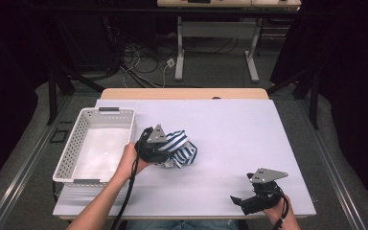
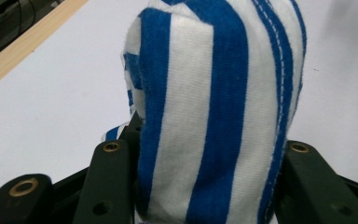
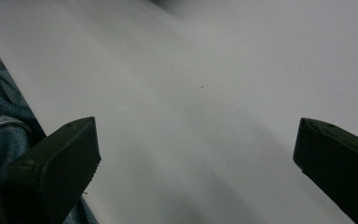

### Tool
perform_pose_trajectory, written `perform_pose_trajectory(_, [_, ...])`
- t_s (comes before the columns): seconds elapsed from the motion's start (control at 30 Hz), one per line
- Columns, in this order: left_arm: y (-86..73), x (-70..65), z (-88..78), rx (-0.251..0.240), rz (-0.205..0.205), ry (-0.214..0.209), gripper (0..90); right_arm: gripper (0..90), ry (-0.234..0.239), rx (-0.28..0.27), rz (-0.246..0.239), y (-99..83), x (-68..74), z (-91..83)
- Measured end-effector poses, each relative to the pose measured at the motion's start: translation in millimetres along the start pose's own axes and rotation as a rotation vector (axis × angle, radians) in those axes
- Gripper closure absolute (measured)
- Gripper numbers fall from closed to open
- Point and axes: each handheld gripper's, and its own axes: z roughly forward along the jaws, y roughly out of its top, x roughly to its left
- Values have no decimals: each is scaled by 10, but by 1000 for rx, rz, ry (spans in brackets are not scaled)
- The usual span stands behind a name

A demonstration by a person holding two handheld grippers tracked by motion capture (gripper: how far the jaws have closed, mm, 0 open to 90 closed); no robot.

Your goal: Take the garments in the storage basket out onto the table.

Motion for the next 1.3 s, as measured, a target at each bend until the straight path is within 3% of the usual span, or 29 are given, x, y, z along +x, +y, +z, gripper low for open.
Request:
perform_pose_trajectory(0.43, [-53, -55, 216, 8, -3, -3, 556, 0, -2, -8, 1, -2, 5, 0])
perform_pose_trajectory(0.57, [-65, -67, 275, 10, -4, -3, 555, 1, 1, 11, -1, 3, 4, -5])
perform_pose_trajectory(1.0, [-111, -80, 408, 38, -10, -13, 546, 1, -5, -4, 4, -5, 4, -3])
perform_pose_trajectory(1.3, [-133, -90, 478, 56, -11, -27, 535, 1, 0, 14, 2, 0, 8, -8])
